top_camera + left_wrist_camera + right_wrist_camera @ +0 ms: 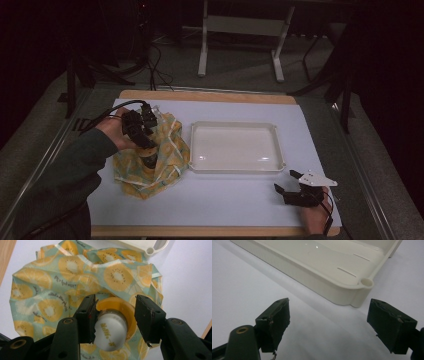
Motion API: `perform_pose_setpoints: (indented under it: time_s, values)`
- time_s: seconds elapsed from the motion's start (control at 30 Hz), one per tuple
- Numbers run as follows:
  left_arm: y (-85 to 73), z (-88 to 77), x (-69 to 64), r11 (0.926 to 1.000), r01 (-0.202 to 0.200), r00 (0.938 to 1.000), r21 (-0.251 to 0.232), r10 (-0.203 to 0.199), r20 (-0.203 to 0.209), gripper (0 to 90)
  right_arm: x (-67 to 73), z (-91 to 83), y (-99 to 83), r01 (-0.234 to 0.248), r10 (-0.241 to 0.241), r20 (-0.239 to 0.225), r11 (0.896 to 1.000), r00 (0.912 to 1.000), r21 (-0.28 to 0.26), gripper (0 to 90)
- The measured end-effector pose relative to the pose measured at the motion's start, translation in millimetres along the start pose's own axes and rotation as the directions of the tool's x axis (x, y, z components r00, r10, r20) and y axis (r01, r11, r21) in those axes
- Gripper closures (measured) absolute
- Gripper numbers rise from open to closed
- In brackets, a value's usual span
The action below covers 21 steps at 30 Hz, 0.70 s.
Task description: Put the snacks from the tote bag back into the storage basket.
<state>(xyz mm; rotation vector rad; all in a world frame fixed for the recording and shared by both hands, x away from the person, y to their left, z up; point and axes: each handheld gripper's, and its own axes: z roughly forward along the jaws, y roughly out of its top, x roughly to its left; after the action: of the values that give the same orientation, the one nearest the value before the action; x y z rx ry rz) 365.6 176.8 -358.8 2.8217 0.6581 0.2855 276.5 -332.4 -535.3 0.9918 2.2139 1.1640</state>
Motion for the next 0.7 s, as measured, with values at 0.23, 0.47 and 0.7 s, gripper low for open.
perform_pose_setpoints:
  time_s: [0.23, 0.47, 0.7]
  values:
    - [-7.2, 2.0, 5.8, 0.9978, 0.055, 0.9985, 0.037, -0.055, 0.002, 53.4, 0.0, 0.0, 0.0, 0.0, 0.0, 0.0, 1.0, 1.0, 0.0, 18.0]
    - [-14.6, 1.1, 10.2, 0.9959, 0.086, 0.9955, 0.031, -0.087, 0.039, 56.4, 0.3, 0.4, 0.1, 0.0, 0.0, 0.0, 1.0, 1.0, 0.002, 18.0]
    - [-13.9, 0.7, 10.9, 0.9951, 0.089, 0.9947, 0.043, -0.091, 0.049, 58.6, 0.3, 0.5, 0.1, 0.001, -0.001, 0.0, 1.0, 1.0, 0.004, 18.0]
